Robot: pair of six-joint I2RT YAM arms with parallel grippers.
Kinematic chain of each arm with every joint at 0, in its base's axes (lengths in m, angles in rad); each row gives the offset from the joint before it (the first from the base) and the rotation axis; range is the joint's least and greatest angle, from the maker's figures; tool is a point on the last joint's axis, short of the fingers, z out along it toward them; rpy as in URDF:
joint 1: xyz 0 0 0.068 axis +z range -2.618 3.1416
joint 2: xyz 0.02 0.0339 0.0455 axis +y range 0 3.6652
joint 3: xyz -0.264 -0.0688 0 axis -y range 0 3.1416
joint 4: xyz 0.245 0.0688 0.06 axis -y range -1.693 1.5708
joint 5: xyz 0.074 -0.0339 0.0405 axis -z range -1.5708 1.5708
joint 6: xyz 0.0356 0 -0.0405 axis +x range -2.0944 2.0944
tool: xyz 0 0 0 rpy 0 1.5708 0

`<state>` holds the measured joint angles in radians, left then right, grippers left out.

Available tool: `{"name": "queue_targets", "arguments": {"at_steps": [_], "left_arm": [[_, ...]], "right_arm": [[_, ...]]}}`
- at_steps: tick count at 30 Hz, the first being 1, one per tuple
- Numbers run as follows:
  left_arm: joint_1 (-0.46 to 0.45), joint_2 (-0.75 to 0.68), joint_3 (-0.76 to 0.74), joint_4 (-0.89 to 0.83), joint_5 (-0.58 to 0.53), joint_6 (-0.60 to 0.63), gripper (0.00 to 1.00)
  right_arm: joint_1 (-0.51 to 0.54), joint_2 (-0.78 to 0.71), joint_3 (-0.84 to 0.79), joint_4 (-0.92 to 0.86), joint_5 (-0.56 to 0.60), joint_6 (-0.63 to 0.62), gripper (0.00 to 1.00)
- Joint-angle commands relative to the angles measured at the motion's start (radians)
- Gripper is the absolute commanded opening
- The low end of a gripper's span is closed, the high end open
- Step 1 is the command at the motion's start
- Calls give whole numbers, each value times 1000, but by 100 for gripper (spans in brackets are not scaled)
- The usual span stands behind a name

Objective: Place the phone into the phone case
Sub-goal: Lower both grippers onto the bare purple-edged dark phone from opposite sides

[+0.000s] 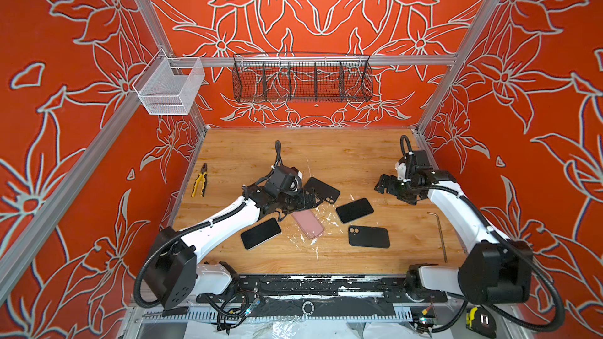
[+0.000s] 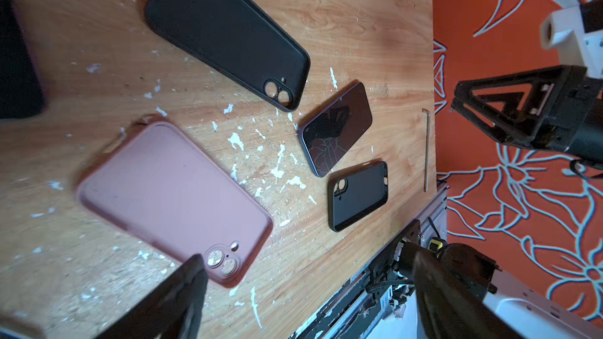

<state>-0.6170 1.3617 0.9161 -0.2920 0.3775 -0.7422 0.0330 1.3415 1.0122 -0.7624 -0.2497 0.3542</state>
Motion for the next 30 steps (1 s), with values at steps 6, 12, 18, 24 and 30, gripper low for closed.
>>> {"name": "queue_targets", "arguments": {"at_steps": [6, 12, 18, 24, 30], "left_arm": [[-55, 215, 99, 99, 134, -59, 97], [-66, 358, 185, 116, 209, -86, 97], [-70, 422, 210, 152, 205, -120, 97], [-70, 490, 242, 148, 212, -158, 97], [-71, 531, 257, 170, 248, -172, 97]], "right_arm": [[-1, 158, -4, 42, -109, -21, 98], [-1, 196, -47, 115, -170, -6, 98], [1, 242, -63, 151, -242, 5, 98], [8, 276, -45, 150, -253, 5, 97], [20, 314, -44, 146, -260, -1, 96]]}}
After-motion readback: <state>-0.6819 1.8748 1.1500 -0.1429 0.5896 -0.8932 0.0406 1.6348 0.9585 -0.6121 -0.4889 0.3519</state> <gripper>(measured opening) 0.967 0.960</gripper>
